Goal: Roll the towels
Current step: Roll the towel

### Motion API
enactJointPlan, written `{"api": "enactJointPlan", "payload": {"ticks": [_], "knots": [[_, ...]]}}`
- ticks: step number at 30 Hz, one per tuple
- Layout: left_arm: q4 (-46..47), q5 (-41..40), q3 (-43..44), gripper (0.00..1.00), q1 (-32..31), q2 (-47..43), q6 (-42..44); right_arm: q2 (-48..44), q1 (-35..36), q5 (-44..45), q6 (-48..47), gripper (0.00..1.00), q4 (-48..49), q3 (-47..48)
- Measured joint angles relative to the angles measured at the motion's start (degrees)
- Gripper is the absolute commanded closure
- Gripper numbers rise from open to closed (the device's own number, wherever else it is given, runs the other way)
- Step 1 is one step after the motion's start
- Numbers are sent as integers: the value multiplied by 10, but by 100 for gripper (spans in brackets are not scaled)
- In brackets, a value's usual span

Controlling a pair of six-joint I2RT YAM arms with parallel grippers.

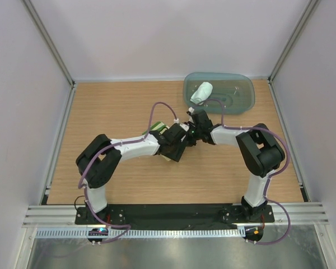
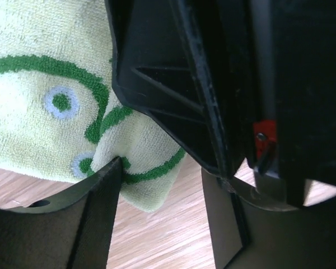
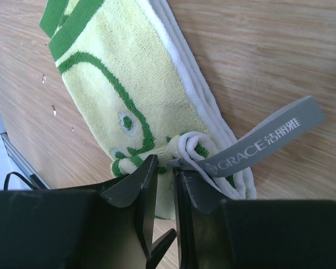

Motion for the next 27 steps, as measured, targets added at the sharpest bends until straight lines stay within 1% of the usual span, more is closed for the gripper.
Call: {"api": "enactJointPlan", "payload": {"ticks": [1,3,4,5,8,11,14,15,16,19,20,23,27], "knots": [[3,6,-2,43,3,0,0,2,0,2,0,75,0,2],[8,12,-6,52,10,-3,-7,3,0,2,-2,75,-2,4],[10,16,-8,58,16,-5,-10,3,0,1,-3,75,-2,5],[10,21,-8,69,22,-5,-12,5,0,0,-3,75,-4,6],[9,27,-6,82,37,-1,-23,7,-5,-5,-9,74,-17,16],[6,33,3,89,42,5,-27,10,-9,-5,-20,73,-38,30],[6,34,11,94,42,11,-28,10,-20,-8,-30,68,-64,43],[7,36,13,95,42,12,-29,10,-24,-11,-33,65,-72,47],[6,38,14,96,42,13,-32,10,-29,-12,-37,58,-81,52],[4,48,17,98,43,14,-51,5,-38,-10,-53,52,-115,70],[0,53,18,99,43,14,-60,2,-44,-4,-61,51,-130,77],[-22,81,22,99,46,11,-91,-14,-59,33,-89,48,-178,90],[-76,136,31,99,47,8,-134,-48,-78,86,-113,45,-239,91]]}}
